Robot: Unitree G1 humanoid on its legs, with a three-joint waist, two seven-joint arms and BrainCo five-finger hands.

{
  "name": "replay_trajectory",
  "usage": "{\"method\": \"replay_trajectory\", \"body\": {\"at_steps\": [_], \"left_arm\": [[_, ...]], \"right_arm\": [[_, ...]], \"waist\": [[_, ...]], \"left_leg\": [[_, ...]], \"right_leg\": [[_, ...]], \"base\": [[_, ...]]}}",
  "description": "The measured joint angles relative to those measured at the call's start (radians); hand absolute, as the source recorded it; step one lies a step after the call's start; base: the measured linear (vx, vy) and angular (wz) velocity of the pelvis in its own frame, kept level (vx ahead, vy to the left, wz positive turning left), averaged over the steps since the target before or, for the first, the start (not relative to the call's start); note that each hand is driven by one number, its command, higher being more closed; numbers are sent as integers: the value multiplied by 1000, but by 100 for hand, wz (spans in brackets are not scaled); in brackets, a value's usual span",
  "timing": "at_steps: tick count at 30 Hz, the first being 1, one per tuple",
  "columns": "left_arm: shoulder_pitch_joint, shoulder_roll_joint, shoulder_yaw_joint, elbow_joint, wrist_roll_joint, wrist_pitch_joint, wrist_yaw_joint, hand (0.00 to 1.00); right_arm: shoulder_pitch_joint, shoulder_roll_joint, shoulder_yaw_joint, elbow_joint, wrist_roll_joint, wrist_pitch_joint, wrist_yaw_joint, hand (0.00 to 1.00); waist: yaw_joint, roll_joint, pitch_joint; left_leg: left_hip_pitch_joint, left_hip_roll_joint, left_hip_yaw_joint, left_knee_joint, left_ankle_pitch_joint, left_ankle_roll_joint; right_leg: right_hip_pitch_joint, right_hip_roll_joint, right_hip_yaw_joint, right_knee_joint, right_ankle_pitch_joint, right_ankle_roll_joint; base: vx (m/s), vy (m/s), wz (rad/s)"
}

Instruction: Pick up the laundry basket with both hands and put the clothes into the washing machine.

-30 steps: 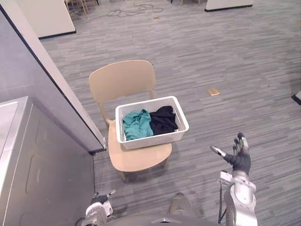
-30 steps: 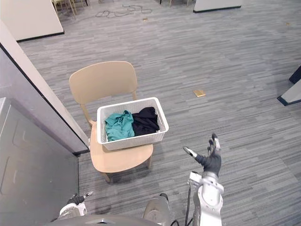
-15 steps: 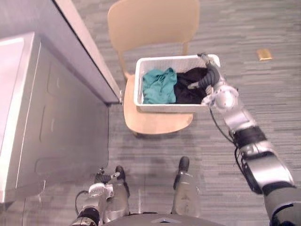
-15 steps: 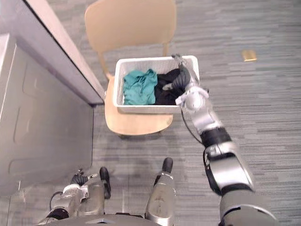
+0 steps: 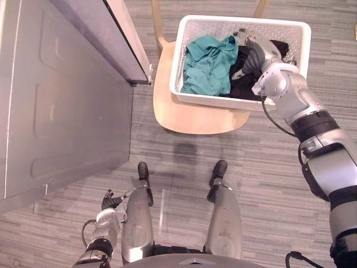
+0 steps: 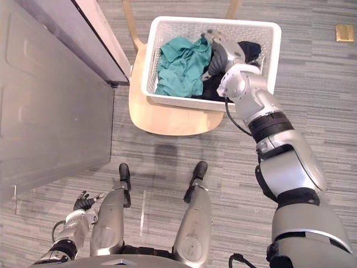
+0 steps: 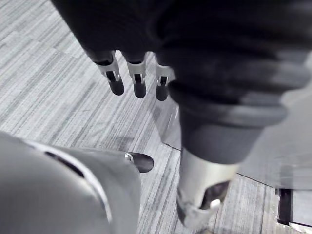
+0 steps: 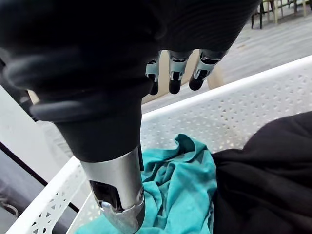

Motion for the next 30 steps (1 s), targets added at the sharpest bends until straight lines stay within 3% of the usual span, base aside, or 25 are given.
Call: {"method": "replay_trajectory", "body": {"at_steps": [7,17,30], "left_arm": [[-15,-7,-1,-39,-42,-7,16,0],[-17,-21,-3,-157,-147,-29,58,0],[-15,-30,20,-235,-210,-59,79,0]], "right_arm": [[-98,-2,35,4,-20,2,-9,0],[-188,-39,35,-10,-26,28,-84,0],[-198,-40,36,-10,-25,45,-85,0]], "waist": [[14,-7,9],[38,-27,21],[62,-39,28]], "left_leg": [[-84,6,-25,-22,34,-6],[-238,16,-60,35,36,-7],[-413,14,-95,74,48,-4]], "right_leg": [[-67,2,-29,1,7,-10],[-178,-3,-50,36,4,-22],[-327,-25,-73,91,-6,-36]], "base": [[-15,-33,12],[-8,-28,9],[-21,-26,8]]}}
